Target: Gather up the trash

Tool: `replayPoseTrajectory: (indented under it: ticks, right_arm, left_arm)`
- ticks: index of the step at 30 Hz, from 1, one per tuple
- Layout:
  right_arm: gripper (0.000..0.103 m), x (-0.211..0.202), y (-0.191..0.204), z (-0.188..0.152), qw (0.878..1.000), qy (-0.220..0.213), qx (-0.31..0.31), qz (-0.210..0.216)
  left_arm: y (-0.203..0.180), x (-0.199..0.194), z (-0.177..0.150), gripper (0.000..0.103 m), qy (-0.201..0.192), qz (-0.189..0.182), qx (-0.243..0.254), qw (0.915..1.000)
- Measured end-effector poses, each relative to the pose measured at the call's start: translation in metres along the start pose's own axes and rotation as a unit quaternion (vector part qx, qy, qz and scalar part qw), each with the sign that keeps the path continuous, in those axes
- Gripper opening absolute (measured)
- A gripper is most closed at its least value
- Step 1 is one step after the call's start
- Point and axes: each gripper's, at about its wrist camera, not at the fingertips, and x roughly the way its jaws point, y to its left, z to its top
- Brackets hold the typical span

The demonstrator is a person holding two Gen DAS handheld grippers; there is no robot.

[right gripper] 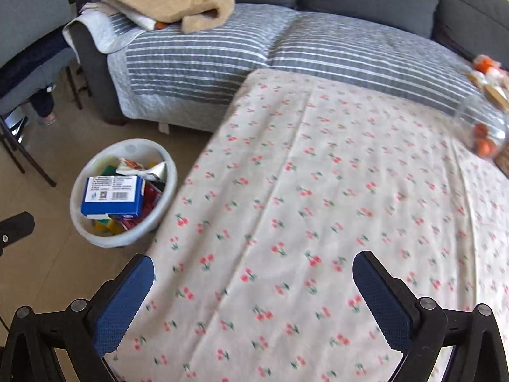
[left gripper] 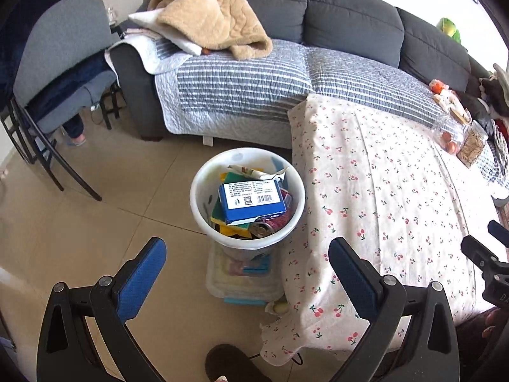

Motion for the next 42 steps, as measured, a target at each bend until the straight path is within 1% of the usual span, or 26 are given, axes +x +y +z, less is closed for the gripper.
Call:
replayPoseTrajectory:
  ticks: [2,4,7,9,10,14,23,42]
  right_arm:
    - [0.103,-0.023,-0.015,-0.017,0.999,-0.017,0.025,-0.024]
    - [0.103,-0.047,-0.026,-0.034,0.997,-0.040,0.039,-0.050]
    - [0.103,-0.074,-0.038,-0.060,0.992,-0.071,0.072,-0.070]
    - [0.103,-0.083,-0.047,-0.074,0.988,-0.088,0.098,-0.087]
    - [0.103,-0.082,-0.051,-0.077,0.986,-0.088,0.105,-0.096]
    - [0.103,-0.076,-0.054,-0.079,0.985,-0.084,0.098,-0.117]
    - [0.103,-0.072,-0.050,-0.082,0.985,-0.088,0.095,-0.115]
    - [0.103,-0.074,-0.050,-0.082,0.983,-0.094,0.102,-0.122]
  left_arm:
    - [-0.013,-0.011,-0.011,0.103,-0.010,0.007,0.009,0.9999]
    - [-0.023,-0.020,-0.023,0.103,-0.015,0.001,0.011,0.9998]
    - [-0.038,-0.030,-0.039,0.103,-0.020,-0.012,0.017,0.9996]
    - [-0.046,-0.032,-0.046,0.103,-0.021,-0.020,0.026,0.9992]
    - [-0.050,-0.031,-0.048,0.103,-0.022,-0.022,0.032,0.9990]
    - [-0.060,-0.029,-0.055,0.103,-0.027,-0.011,0.048,0.9984]
    - [-0.055,-0.023,-0.052,0.103,-0.023,-0.015,0.036,0.9990]
    - [-0.056,-0.022,-0.053,0.103,-0.022,-0.019,0.036,0.9989]
